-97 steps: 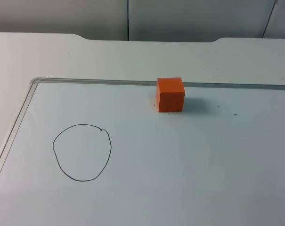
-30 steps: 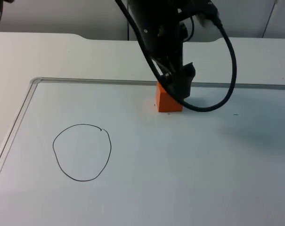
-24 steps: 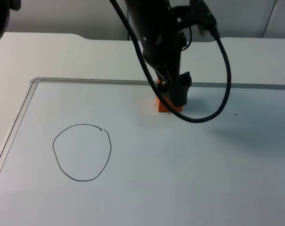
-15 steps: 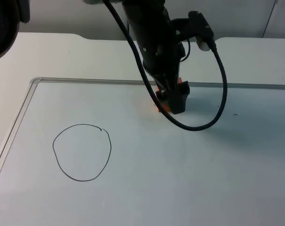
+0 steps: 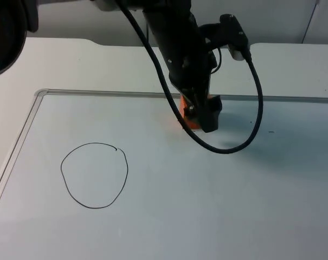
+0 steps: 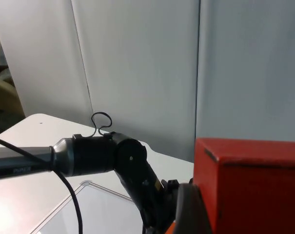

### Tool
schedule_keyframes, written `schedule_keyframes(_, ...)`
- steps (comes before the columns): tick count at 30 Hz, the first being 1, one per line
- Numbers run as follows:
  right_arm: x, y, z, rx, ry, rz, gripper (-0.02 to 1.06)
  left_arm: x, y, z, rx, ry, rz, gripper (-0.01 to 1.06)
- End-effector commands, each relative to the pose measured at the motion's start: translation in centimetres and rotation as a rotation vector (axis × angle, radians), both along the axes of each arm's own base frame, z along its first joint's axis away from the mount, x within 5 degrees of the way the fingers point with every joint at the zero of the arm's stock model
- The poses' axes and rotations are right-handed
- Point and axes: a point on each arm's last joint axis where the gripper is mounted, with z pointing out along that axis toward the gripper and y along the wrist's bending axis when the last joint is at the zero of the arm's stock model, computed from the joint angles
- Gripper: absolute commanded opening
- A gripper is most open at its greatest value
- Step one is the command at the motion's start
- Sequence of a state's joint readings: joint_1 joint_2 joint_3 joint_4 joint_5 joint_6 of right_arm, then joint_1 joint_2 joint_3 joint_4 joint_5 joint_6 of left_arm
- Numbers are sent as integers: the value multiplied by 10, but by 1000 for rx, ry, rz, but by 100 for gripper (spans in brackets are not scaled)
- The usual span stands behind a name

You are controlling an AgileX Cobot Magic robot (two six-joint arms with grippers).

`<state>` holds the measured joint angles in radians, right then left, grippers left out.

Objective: Pick up one cube with the left hand and another cube with the right hand. First place the cube in the right hand at the target position, then stack the cube in the left hand on top.

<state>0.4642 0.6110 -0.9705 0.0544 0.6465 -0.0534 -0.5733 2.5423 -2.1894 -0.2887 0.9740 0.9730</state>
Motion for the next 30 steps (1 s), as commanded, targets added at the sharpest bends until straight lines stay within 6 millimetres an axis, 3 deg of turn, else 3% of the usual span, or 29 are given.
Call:
schedule_keyframes(1,-1,0,0,2,-9,1,0,-1,-3,0,-10,-1,-14,104)
schedule_keyframes(11,-1,0,0,2,-9,1,0,0,-4,-12,-5,11,-8,102)
schedule_keyframes(13,-1,-1,0,-3,-12,-2,0,1,-5,-12,-18,3,21,92)
schedule_keyframes(14,-1,-1,0,-3,-12,-2,0,1,-5,-12,-18,3,21,92)
schedule_keyframes(18,0,-1,0,-16,-19,-9,0,3,-5,-11,-25,-11,29,55)
schedule_keyframes(19,0,-1,0,-16,-19,-9,0,3,-5,-11,-25,-11,29,55)
schedule_keyframes(22,0,-1,0,-16,-19,-9,0,3,-5,-12,-17,-14,19,37)
schedule_keyframes(24,0,-1,0,-16,-19,-9,0,3,-4,-12,-11,-16,17,34)
schedule_keyframes(29,0,-2,0,-19,-20,-10,0,3,-3,-12,-2,-19,13,9)
schedule_keyframes(30,0,-2,0,-19,-20,-10,0,3,-3,-12,-2,-19,13,9)
